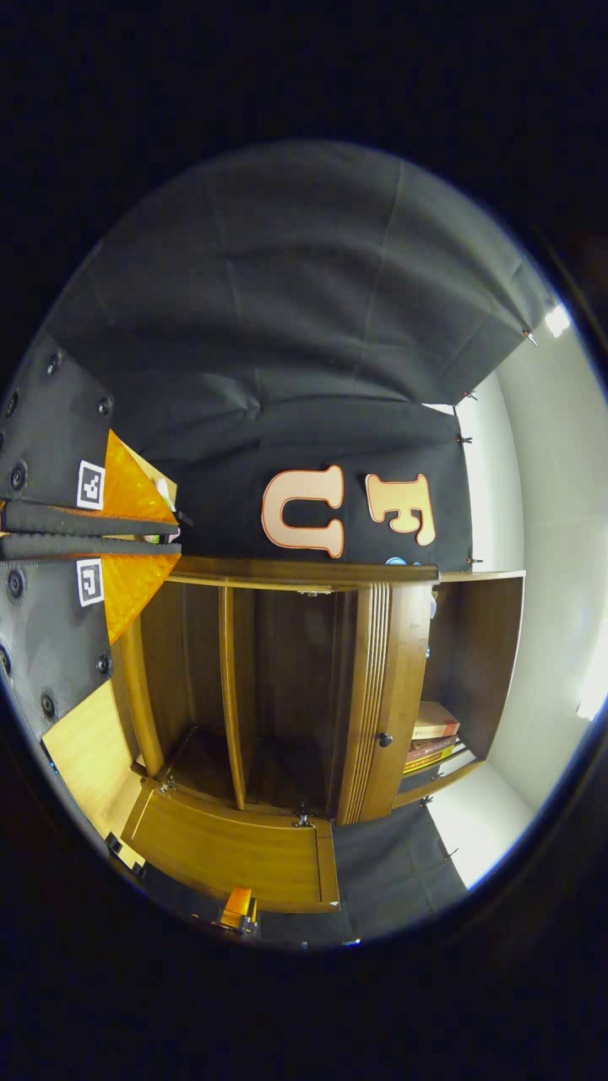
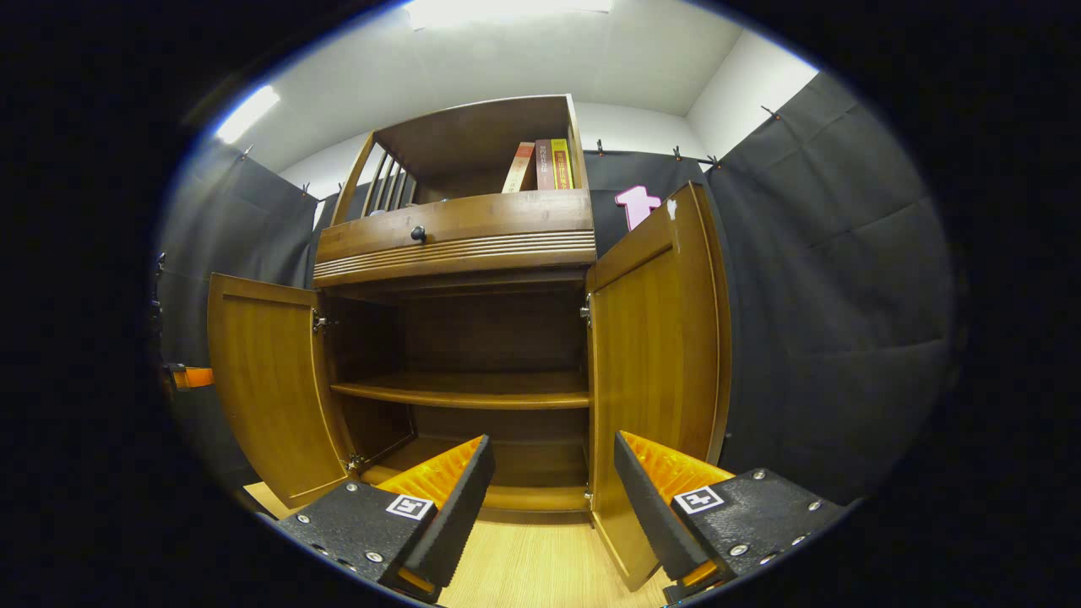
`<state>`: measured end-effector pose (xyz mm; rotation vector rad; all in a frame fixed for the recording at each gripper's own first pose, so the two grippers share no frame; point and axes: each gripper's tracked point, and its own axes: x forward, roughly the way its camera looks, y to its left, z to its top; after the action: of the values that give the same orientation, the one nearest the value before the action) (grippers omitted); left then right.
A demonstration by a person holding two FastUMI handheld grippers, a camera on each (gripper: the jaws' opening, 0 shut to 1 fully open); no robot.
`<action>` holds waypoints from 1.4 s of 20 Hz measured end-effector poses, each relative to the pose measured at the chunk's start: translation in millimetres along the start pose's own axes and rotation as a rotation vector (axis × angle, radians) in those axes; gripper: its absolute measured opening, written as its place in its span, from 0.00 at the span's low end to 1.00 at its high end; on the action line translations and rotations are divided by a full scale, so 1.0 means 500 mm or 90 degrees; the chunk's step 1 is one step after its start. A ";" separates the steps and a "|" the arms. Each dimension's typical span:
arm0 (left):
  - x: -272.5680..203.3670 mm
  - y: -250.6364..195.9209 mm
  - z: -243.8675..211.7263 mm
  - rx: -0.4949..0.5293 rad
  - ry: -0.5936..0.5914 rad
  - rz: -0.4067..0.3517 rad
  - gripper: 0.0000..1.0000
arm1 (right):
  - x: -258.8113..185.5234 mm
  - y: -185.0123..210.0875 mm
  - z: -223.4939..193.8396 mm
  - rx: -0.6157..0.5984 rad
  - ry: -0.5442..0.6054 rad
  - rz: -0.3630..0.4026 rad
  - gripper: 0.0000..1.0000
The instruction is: Open the right door of the double-door shoe cabinet with the right hand, and open the left door with the left hand.
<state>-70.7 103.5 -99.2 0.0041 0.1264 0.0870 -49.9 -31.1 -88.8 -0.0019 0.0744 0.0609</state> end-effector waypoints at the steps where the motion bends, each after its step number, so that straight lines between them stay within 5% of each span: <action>1: -0.009 -0.017 0.009 -0.003 -0.001 -0.004 0.07 | -0.001 -0.002 0.010 0.000 -0.007 0.000 0.88; 2: -0.010 -0.033 0.016 -0.005 -0.003 -0.010 0.16 | -0.001 -0.002 0.019 0.000 -0.013 -0.001 0.88; 3: -0.013 -0.051 0.023 -0.007 -0.005 -0.015 0.11 | -0.003 -0.004 0.027 0.000 -0.017 -0.001 0.88; 4: -0.012 -0.067 0.032 -0.004 -0.008 -0.022 0.23 | -0.005 -0.005 0.032 0.002 -0.020 -0.001 0.99; 8: -0.013 -0.130 0.073 0.015 -0.030 -0.050 0.39 | -0.009 -0.010 0.048 0.011 -0.027 0.004 0.99; 11: -0.005 -0.174 0.094 0.016 -0.044 -0.067 0.85 | -0.006 -0.018 0.050 0.010 -0.024 0.002 0.99; 12: 0.000 -0.189 0.101 0.022 -0.046 -0.072 1.00 | -0.005 -0.020 0.049 0.005 -0.020 0.001 0.77; 13: 0.005 -0.199 0.105 0.026 -0.049 -0.073 0.99 | -0.004 -0.022 0.050 0.000 -0.019 -0.001 0.99; 24: 0.025 -0.251 0.117 0.029 -0.048 -0.101 1.00 | 0.000 -0.018 0.069 -0.017 -0.023 0.002 0.99; 25: 0.027 -0.250 0.118 0.027 -0.049 -0.100 1.00 | 0.001 -0.015 0.066 -0.019 -0.021 0.003 0.77; 28: 0.028 -0.243 0.116 0.022 -0.049 -0.094 1.00 | 0.009 -0.008 0.061 -0.023 -0.014 0.008 0.82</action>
<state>-39.2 -16.2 -44.6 0.0330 0.0505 -0.0623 -42.8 -34.8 -58.9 -0.0367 0.0518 0.0755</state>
